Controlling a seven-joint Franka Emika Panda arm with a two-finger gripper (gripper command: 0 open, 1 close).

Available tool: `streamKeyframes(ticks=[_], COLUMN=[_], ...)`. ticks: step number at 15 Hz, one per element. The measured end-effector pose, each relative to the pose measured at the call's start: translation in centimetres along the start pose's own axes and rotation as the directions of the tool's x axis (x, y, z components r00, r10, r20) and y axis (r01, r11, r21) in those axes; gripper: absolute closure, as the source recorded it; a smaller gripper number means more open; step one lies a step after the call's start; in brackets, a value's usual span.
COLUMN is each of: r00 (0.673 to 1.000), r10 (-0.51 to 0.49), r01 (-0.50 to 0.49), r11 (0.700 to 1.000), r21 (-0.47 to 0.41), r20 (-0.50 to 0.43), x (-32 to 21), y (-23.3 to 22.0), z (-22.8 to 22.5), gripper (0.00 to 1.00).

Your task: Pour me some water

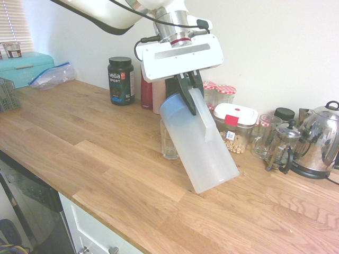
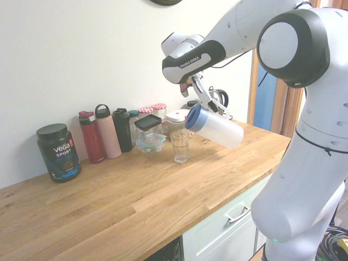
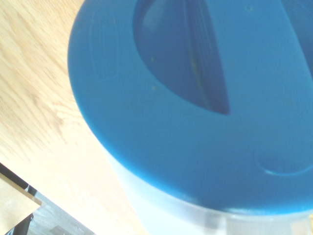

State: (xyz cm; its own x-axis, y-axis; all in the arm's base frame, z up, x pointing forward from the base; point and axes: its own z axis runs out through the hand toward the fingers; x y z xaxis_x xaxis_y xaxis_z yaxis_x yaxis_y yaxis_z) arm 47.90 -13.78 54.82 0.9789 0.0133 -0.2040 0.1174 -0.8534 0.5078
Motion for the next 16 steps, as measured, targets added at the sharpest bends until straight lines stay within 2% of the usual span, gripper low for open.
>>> streamKeyframes(ticks=[4,6,8,10,12,16], r00=[0.993,0.98,0.958,0.928,0.893,0.817], r10=[0.073,0.147,0.232,0.323,0.412,0.567], r01=[-0.064,-0.12,-0.181,-0.242,-0.299,-0.42], r11=[0.992,0.975,0.945,0.901,0.845,0.712], r21=[0.108,0.187,0.273,0.36,0.444,0.562], r20=[-0.089,-0.136,-0.167,-0.186,-0.182,-0.108], x=[-0.7,-3.1,-6.6,-10.1,-12.1,-14.2], y=[0.9,2.8,5.6,8.3,8.8,4.4], z=[-1.2,-2.1,-2.0,-1.6,-1.3,2.5], gripper=[1.0,1.0,1.0,1.0,1.0,1.0])
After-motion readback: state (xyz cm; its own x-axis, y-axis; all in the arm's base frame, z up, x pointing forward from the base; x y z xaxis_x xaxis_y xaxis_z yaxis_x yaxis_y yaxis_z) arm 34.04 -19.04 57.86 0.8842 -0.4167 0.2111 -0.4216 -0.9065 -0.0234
